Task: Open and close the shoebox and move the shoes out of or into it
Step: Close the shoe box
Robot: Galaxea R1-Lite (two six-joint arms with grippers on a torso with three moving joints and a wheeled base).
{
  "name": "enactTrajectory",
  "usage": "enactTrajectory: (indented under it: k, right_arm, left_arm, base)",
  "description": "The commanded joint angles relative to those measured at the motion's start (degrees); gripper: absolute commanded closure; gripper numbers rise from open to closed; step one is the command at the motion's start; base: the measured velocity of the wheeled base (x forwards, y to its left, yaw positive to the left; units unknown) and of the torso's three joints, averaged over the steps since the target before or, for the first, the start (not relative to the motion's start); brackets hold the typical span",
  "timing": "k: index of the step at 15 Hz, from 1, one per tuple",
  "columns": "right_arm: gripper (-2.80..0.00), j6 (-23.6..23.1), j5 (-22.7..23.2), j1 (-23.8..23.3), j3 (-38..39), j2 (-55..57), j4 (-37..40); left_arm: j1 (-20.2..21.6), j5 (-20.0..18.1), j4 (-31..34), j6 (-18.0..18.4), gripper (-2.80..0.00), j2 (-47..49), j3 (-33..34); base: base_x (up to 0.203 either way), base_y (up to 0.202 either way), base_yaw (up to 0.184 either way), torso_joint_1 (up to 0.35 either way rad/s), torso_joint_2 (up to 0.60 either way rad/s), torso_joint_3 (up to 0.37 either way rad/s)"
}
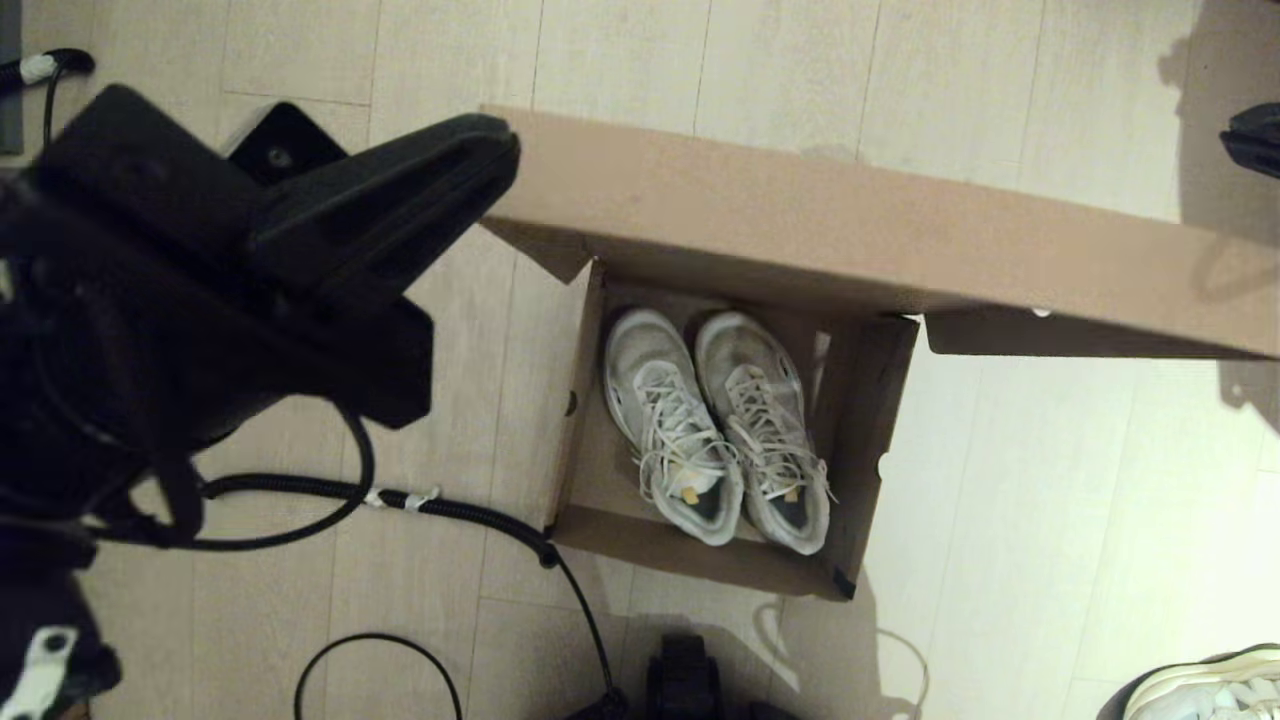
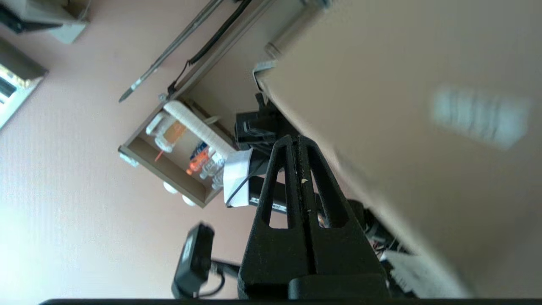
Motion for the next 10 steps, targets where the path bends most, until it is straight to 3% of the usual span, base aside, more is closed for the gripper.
enactTrajectory:
  k: [1,4,7,10]
  right_arm:
    - [0.0,0.4,0.4,0.0,2.1,-3.9,-0.1]
    - [0.0,0.3,0.3,1.3,7.4,-7.0,-0.4]
    - [0.0,-0.1,-0.4,9.7,11.1,-8.4,-0.5]
    - [0.0,-0.3,-2.5,9.8,11.7,-8.6,-0.6]
  left_arm:
    - [0.0,-0.3,-0.5,-0.4,0.0,-7.3,5.6]
    - [0.0,-0.3,-0.5,-0.1,0.0,-14.2,14.8]
    - [0.1,-0.1,-0.5,2.7,0.0,-14.6,14.7]
    - [0.2,0.0,-0.5,3.0,0.0,-13.9,14.3]
  base:
    - [0.0,0.0,0.0,0.0,0.0,0.0]
    - [0.0,0.0,0.0,0.0,0.0,0.0]
    - [0.0,0.0,0.0,0.0,0.0,0.0]
    - [0.0,0.0,0.0,0.0,0.0,0.0]
